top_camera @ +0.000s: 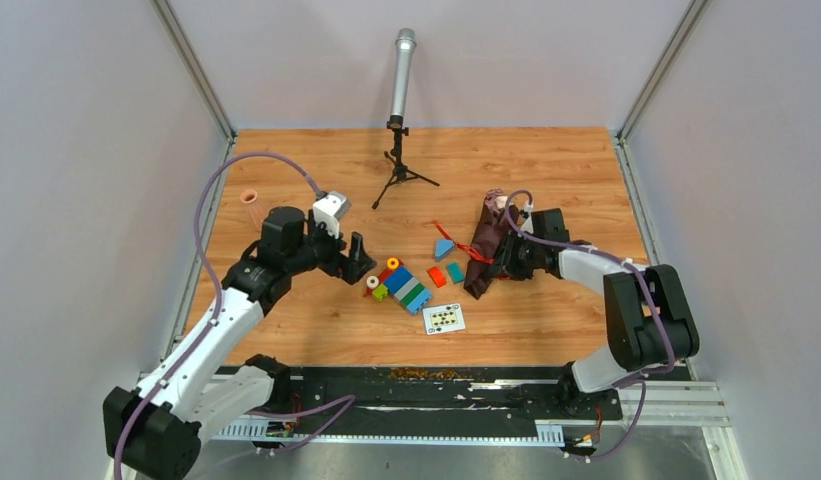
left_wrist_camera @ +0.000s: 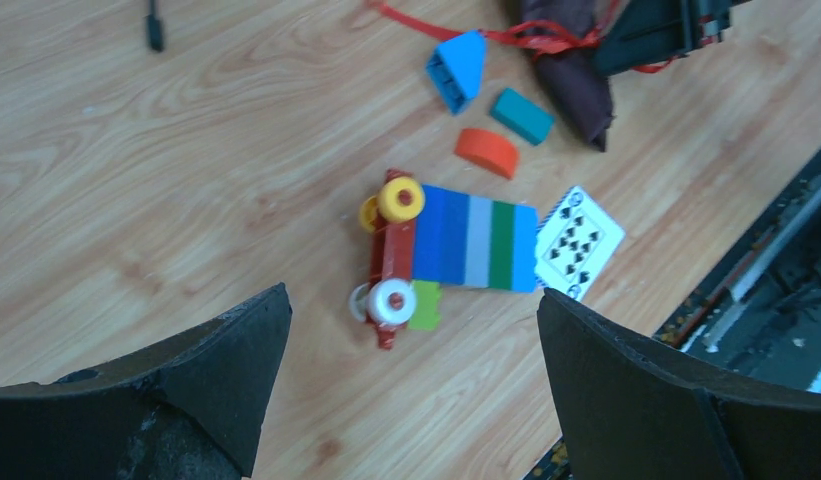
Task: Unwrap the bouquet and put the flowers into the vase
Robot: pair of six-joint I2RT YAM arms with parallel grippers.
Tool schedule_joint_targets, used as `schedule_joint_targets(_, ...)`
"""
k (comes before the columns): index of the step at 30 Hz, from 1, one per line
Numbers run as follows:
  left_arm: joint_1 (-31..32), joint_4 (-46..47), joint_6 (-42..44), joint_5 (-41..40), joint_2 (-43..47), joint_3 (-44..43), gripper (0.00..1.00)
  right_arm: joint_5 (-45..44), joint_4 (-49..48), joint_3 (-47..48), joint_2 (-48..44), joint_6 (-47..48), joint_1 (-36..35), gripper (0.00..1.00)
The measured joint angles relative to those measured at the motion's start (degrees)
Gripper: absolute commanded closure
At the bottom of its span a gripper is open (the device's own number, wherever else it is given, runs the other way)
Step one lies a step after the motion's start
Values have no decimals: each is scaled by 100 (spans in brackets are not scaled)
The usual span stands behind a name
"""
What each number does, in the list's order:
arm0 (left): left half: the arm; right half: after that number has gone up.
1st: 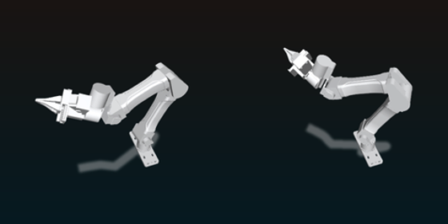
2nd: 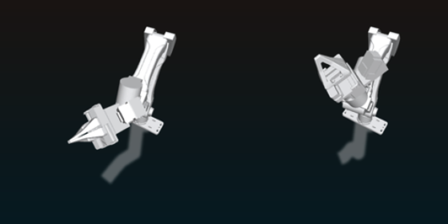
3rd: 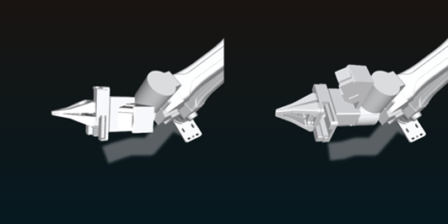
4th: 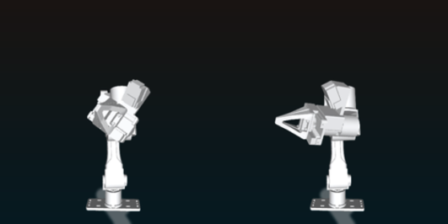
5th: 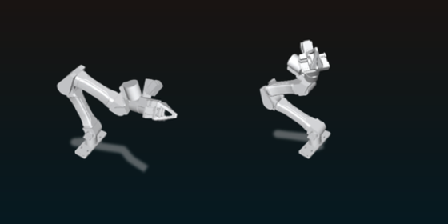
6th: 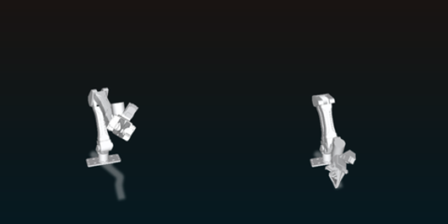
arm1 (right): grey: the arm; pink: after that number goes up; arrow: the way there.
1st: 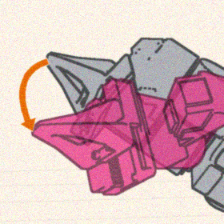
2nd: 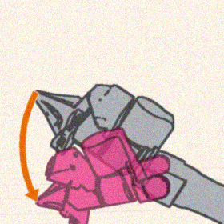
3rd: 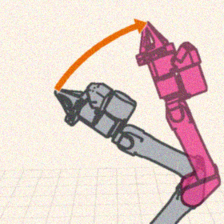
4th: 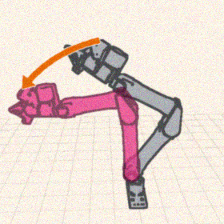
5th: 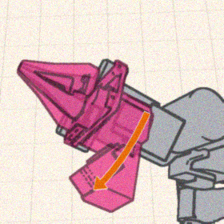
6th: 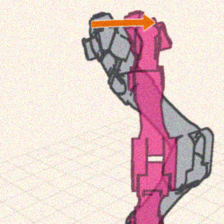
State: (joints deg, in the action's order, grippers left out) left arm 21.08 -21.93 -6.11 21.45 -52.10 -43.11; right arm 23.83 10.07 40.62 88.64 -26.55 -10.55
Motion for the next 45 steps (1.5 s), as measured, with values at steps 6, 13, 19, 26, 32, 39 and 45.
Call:
schedule_joint_targets(6, 699, 730, -271, 295, -979, -291, 0, 4, 503, -37, -651, 236, 0, 37)
schedule_joint_targets(13, 1276, 1163, -98, 566, -3126, -1965, 0, -599, 1150, 225, -1884, 568, -2, 28)
schedule_joint_targets(19, 1650, 1305, 109, 811, -4913, -3338, 1, -1141, 1331, 396, -2597, 592, 157, 22)
schedule_joint_targets(26, 1943, 1696, -356, 739, -5936, -3657, 1, -1137, 1180, 22, -2736, 339, 341, 22)
schedule_joint_targets(32, 1967, 2444, -1071, 649, -6325, -3694, 0, -575, 667, -688, -2706, -72, 367, 23)
schedule_joint_targets(39, 1971, 2608, -1429, 426, -6863, -3886, 0, -485, 566, -1193, -2966, -485, 365, 23)
schedule_joint_targets(45, 2004, 3097, -1930, 509, -7287, -3989, 4, -595, 638, -1270, -3512, -697, 367, 23)
